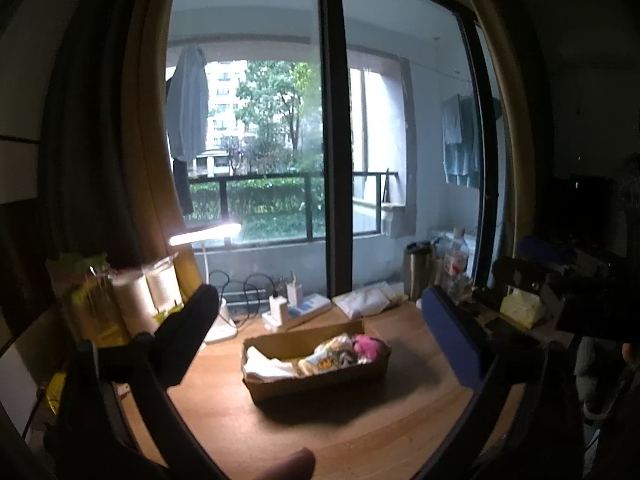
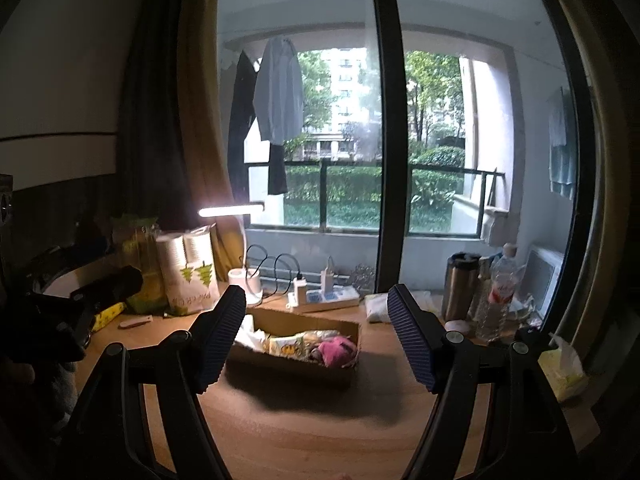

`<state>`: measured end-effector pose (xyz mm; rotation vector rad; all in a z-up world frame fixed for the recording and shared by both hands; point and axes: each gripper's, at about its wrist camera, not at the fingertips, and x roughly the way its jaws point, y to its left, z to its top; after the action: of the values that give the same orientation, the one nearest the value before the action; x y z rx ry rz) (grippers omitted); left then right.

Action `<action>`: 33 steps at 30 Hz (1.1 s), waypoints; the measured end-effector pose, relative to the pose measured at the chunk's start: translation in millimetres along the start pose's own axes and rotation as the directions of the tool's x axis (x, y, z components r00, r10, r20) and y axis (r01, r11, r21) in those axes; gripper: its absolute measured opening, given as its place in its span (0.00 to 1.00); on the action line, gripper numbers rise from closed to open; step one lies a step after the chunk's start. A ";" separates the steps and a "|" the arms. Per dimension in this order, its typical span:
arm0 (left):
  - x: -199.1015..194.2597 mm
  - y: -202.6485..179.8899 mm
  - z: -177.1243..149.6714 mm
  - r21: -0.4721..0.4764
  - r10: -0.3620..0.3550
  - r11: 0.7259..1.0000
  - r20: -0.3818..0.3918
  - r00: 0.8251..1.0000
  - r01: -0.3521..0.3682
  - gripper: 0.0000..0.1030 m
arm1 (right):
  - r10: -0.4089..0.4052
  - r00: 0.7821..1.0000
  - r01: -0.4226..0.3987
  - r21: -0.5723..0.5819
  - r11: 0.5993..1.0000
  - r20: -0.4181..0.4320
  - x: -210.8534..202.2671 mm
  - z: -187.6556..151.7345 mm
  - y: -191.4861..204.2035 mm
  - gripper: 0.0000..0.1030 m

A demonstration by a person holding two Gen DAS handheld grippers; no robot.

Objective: Organize soft objects

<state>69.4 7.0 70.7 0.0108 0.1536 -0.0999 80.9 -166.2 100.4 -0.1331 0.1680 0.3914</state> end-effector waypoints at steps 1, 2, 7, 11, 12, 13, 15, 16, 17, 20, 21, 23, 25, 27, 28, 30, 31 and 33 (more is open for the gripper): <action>-1.9 0.7 3.3 -0.007 0.000 1.000 0.006 1.000 0.000 0.99 | -0.005 1.000 0.005 -0.001 1.000 0.008 -1.8 3.3 -0.4 0.74; -4.0 1.7 7.1 -0.014 0.002 1.000 0.014 1.000 -0.002 0.99 | -0.010 1.000 0.010 -0.001 1.000 0.017 -4.4 6.3 -1.3 0.74; -10.7 5.0 23.2 -0.025 0.037 0.999 0.040 0.999 -0.036 0.99 | -0.041 0.997 0.041 0.004 0.999 0.058 -14.0 19.8 -7.3 0.74; -16.2 8.6 30.2 -0.034 0.073 0.997 0.063 0.995 -0.070 0.99 | -0.063 0.995 0.063 0.005 0.998 0.077 -18.8 25.3 -12.7 0.74; -15.8 8.6 30.2 -0.033 0.075 0.997 0.064 0.995 -0.073 0.99 | -0.068 0.995 0.067 0.005 0.998 0.079 -19.7 25.5 -14.1 0.74; -15.8 8.4 30.5 -0.031 0.079 0.997 0.065 0.995 -0.077 0.99 | -0.071 0.994 0.070 0.006 0.997 0.080 -19.9 25.0 -14.9 0.74; -15.9 7.8 30.3 -0.026 0.088 0.996 0.067 0.994 -0.087 0.99 | -0.073 0.994 0.073 0.008 0.997 0.079 -20.2 23.6 -15.8 0.75; -15.7 7.3 30.2 -0.023 0.086 0.996 0.067 0.994 -0.084 0.99 | -0.074 0.994 0.073 0.009 0.997 0.080 -19.9 22.6 -15.9 0.75; -15.6 6.8 30.0 -0.022 0.084 0.996 0.066 0.994 -0.083 0.99 | -0.074 0.994 0.074 0.010 0.997 0.081 -20.2 22.2 -16.4 0.75; -15.0 6.2 29.9 -0.020 0.084 0.996 0.068 0.994 -0.083 0.99 | -0.073 0.994 0.073 0.007 0.997 0.080 -20.5 21.4 -16.1 0.75; -14.8 6.2 30.3 -0.021 0.083 0.996 0.068 0.994 -0.082 0.99 | -0.073 0.994 0.072 0.006 0.997 0.079 -20.2 22.4 -15.2 0.75; -15.3 7.2 30.0 -0.027 0.080 0.997 0.069 0.994 -0.079 0.99 | -0.072 0.994 0.072 0.004 0.997 0.078 -19.6 22.7 -13.5 0.75; -14.6 9.4 29.6 -0.038 0.071 0.997 0.062 0.996 -0.068 0.99 | -0.069 0.995 0.070 0.001 0.998 0.077 -19.2 23.4 -11.8 0.75; -15.6 11.3 29.2 -0.044 0.070 0.997 0.062 0.996 -0.067 0.99 | -0.066 0.995 0.066 -0.002 0.998 0.078 -19.3 23.7 -10.4 0.75; -15.7 11.8 29.3 -0.045 0.072 0.997 0.062 0.996 -0.069 0.99 | -0.065 0.995 0.066 -0.003 0.998 0.079 -19.3 23.8 -10.0 0.75; -16.2 12.0 29.5 -0.047 0.072 0.997 0.062 0.995 -0.069 0.99 | -0.063 0.995 0.064 -0.005 0.998 0.079 -19.2 24.2 -9.8 0.75; -16.4 11.7 29.5 -0.045 0.072 0.997 0.062 0.995 -0.069 0.99 | -0.063 0.995 0.064 -0.005 0.998 0.079 -19.2 24.1 -9.7 0.75; -16.1 12.1 29.3 -0.045 0.073 0.997 0.060 0.996 -0.070 0.99 | -0.063 0.995 0.063 -0.005 0.998 0.077 -19.0 24.1 -9.2 0.75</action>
<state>59.2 20.2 102.2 -0.0298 0.0933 -0.0256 70.4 -177.8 128.4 -0.1300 0.0867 0.3335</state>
